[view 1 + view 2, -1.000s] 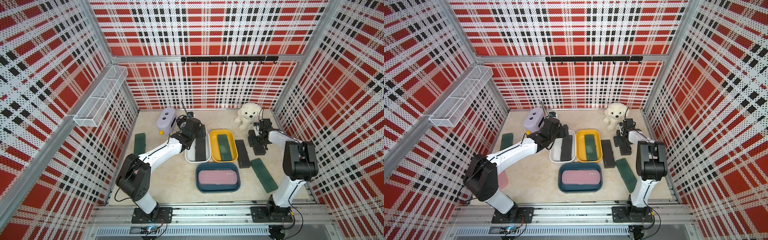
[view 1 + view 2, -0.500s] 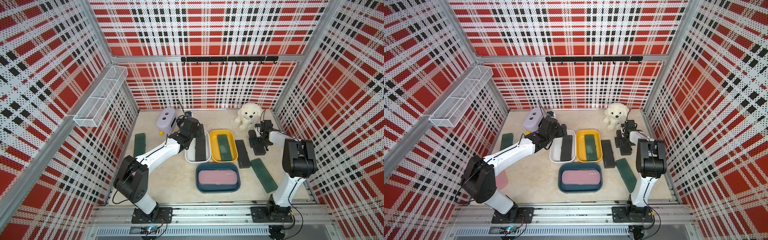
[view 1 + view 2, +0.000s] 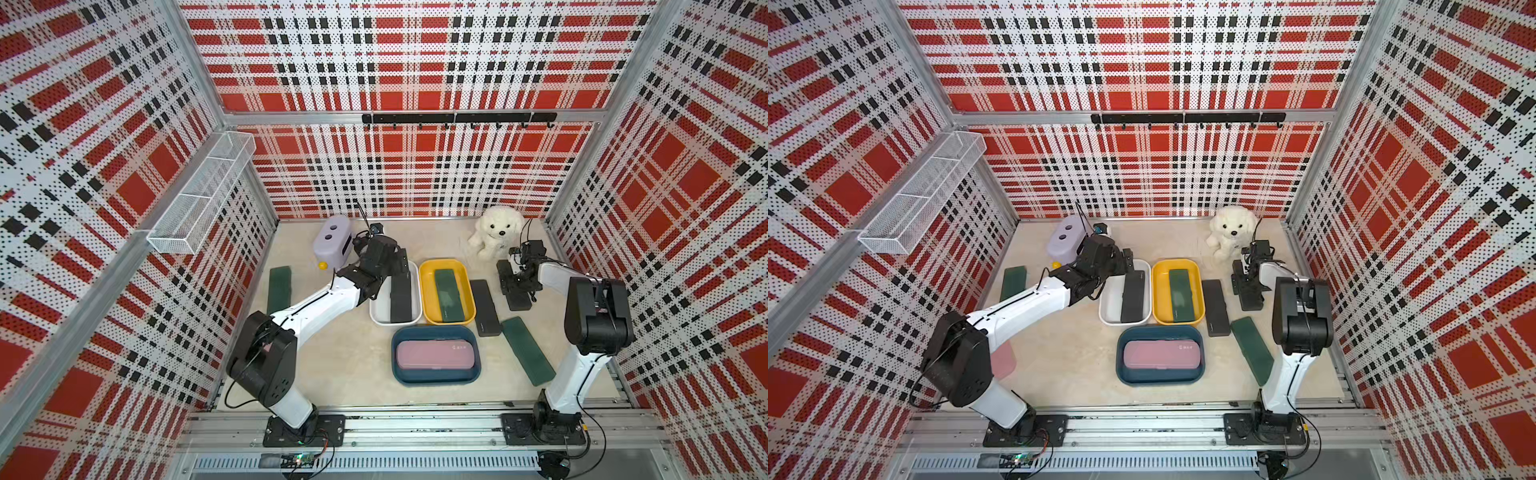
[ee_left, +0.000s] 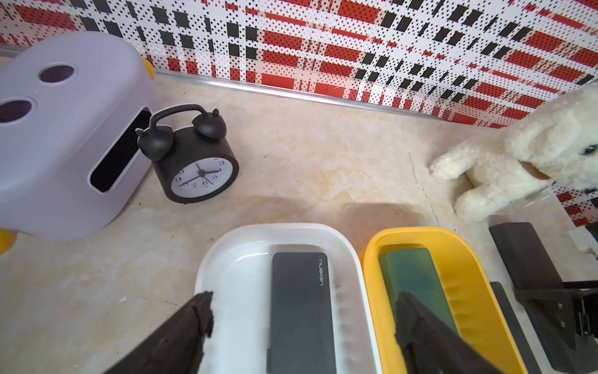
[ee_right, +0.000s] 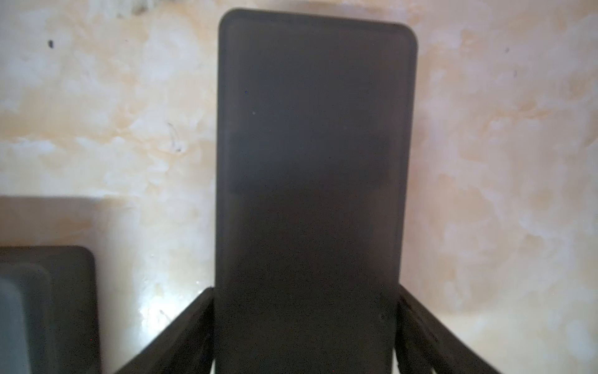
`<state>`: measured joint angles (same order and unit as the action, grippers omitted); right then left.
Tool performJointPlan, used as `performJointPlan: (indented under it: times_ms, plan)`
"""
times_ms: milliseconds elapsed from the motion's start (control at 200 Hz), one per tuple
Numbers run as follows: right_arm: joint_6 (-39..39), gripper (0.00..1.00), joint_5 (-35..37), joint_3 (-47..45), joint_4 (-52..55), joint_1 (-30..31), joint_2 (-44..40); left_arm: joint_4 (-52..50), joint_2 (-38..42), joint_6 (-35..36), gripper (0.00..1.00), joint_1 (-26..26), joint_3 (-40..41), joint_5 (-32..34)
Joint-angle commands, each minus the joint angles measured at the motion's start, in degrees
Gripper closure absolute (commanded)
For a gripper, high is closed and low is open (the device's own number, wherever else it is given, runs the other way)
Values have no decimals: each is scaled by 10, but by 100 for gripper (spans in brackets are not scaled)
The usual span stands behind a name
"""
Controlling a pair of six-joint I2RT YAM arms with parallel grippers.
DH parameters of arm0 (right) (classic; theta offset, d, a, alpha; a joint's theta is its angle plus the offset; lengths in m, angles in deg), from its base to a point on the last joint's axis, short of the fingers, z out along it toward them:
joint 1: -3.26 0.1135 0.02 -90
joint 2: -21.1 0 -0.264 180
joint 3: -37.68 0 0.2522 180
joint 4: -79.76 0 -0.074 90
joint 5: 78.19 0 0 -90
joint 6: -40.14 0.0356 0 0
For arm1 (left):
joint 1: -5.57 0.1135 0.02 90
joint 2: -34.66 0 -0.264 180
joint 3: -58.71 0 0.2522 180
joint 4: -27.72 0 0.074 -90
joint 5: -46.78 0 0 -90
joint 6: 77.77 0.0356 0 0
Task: Place the pencil cases by color into the storage box
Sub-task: Pick up the pencil case from the center of the board.
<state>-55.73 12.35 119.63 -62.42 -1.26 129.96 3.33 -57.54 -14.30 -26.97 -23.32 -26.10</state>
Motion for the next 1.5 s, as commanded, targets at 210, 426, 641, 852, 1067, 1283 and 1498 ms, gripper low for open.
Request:
performJointPlan:
  times_ms: [210, 426, 641, 852, 1067, 1283, 1498]
  plan:
    - [2, 38, -4, -12, -3, -22, -48, 12, 32, 9, 8, 12, 14, 4]
    - [5, 39, -3, -15, 0, -23, -94, 12, 47, 10, 8, 18, 21, 4]
    - [25, 40, -21, -38, 6, -22, -159, 12, 71, 7, 8, 38, 36, -4]
    - [44, 40, 4, -73, 23, 19, -235, 12, 90, 4, 8, 69, 48, -19]
    - [71, 40, 41, -80, 49, 111, -304, 12, 99, 2, 8, 84, 57, -24]
    - [115, 40, 99, -50, 73, 239, -316, 13, 112, -8, 8, 91, 79, -21]
    - [169, 40, 150, 0, 84, 331, -279, 13, 132, -12, 8, 100, 98, -22]
